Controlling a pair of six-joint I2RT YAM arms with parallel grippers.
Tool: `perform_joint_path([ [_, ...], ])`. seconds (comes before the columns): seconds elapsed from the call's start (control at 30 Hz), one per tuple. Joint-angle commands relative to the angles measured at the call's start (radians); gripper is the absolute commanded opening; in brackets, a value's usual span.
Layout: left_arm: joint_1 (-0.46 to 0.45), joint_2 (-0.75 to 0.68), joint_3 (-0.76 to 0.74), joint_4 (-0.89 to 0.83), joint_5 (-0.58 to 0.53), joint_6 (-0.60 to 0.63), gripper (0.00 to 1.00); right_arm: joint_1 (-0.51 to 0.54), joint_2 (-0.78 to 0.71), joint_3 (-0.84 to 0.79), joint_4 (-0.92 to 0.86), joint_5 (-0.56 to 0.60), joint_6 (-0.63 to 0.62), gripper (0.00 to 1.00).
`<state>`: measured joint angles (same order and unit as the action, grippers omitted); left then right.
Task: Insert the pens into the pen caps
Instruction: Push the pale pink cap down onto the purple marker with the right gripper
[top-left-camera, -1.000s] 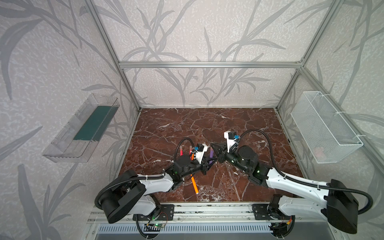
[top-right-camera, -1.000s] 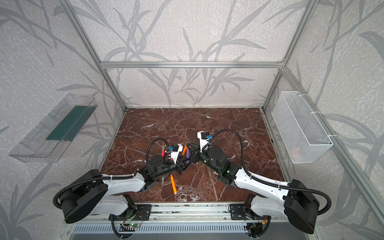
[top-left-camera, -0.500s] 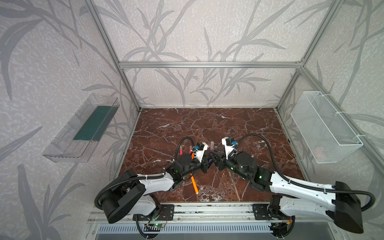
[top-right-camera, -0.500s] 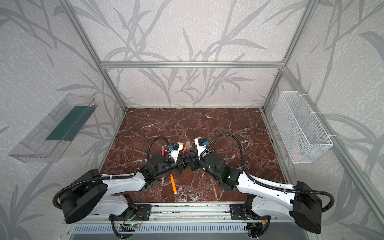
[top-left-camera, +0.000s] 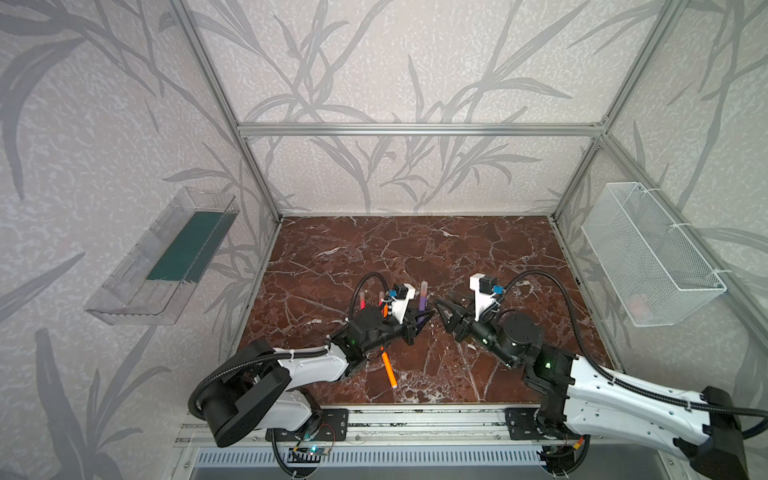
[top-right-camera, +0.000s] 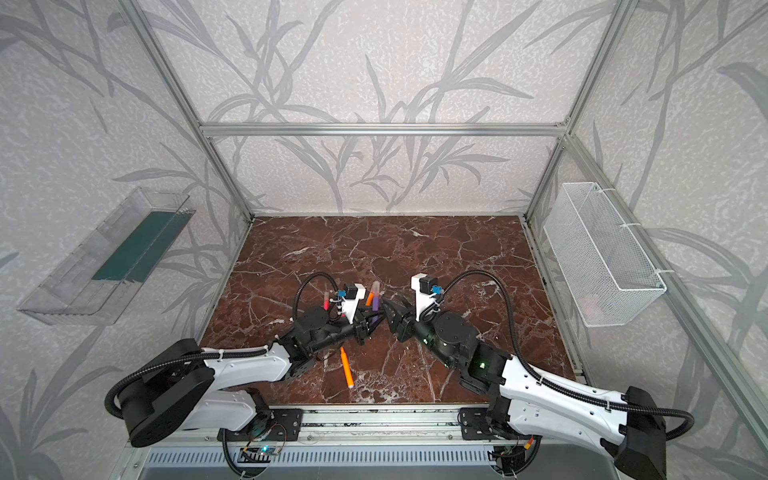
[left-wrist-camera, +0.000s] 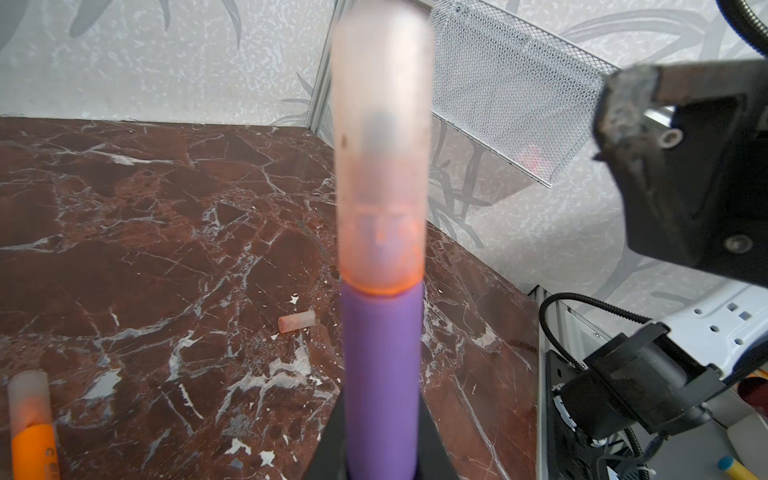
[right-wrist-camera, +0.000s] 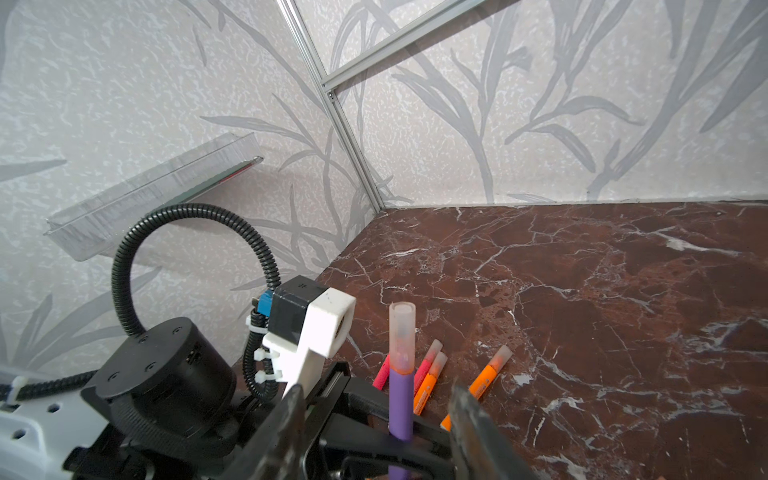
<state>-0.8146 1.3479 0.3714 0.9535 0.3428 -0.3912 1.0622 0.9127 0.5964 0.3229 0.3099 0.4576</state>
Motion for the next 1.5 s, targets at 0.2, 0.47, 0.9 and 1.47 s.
perform_joint_path([
  [0.2, -0.026, -0.022, 0.015, 0.034, 0.041, 0.049, 0.00, -0.005, 0.197, 0.167, -0.035, 0.059, -0.032, 0.54],
  [0.47, -0.029, -0.041, 0.003, 0.027, 0.029, 0.061, 0.00, -0.016, 0.222, 0.175, -0.030, 0.113, -0.024, 0.52],
  [0.9, -0.034, -0.047, 0.000, 0.024, 0.026, 0.064, 0.00, -0.031, 0.278, 0.237, -0.092, 0.106, -0.019, 0.42],
  [1.47, -0.034, -0.031, -0.012, 0.041, -0.107, 0.074, 0.00, -0.030, 0.249, 0.120, -0.065, -0.100, 0.067, 0.00],
])
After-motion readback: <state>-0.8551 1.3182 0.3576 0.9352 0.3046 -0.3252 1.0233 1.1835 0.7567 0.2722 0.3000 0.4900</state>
